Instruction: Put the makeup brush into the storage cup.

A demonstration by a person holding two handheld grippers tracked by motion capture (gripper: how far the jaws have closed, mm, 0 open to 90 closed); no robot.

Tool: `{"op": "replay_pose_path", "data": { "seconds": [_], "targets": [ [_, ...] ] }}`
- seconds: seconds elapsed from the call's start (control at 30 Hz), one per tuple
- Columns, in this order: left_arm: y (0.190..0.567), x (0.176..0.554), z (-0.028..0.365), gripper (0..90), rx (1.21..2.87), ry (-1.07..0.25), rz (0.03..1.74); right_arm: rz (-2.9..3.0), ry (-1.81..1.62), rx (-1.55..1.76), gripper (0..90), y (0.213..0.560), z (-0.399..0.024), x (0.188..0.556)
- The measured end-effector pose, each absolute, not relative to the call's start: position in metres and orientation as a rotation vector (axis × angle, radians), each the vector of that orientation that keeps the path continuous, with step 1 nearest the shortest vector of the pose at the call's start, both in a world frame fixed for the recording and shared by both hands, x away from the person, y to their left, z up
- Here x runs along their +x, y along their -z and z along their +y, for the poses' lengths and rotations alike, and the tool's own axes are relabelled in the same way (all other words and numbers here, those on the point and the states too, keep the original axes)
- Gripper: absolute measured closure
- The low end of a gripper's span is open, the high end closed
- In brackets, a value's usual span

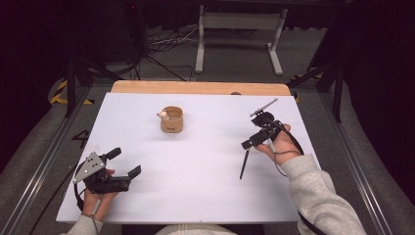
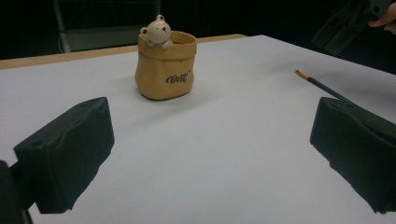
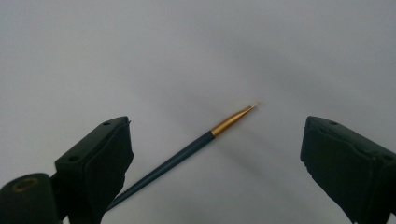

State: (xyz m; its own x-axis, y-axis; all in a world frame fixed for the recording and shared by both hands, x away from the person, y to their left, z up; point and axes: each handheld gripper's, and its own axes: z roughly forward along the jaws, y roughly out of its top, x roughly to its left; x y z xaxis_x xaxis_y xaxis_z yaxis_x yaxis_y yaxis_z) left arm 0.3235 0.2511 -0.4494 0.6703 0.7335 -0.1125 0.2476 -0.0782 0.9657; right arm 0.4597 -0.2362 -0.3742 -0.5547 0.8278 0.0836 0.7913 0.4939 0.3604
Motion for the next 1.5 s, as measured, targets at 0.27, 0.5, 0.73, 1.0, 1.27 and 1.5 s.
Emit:
{"op": "replay_pose_path", "data": {
  "seconds": [0.27,0.5,0.73,1.0,1.27,1.5],
  "targets": [
    [0.449,0.323,0.252,0.5,1.644,-0.487,0.814,2.657,-0.464,1.422,10.1,0.378,-0.228,0.465],
    [0.449,0.323,0.251,0.5,1.645,-0.486,0.81,2.664,-0.391,1.441,11.6,0.389,-0.225,0.467],
    [0.449,0.323,0.252,0.5,1.647,-0.484,0.814,2.677,-0.354,1.462,13.0,0.403,-0.224,0.467],
    [0.449,0.323,0.252,0.5,1.647,-0.481,0.816,2.691,-0.306,1.471,17.0,0.414,-0.22,0.467],
    [0.449,0.323,0.251,0.5,1.651,-0.479,0.817,2.714,-0.248,1.461,27.7,0.419,-0.217,0.466],
    [0.449,0.323,0.251,0.6,1.648,-0.476,0.821,2.71,-0.22,1.451,35.2,0.42,-0.216,0.466]
  ]
}}
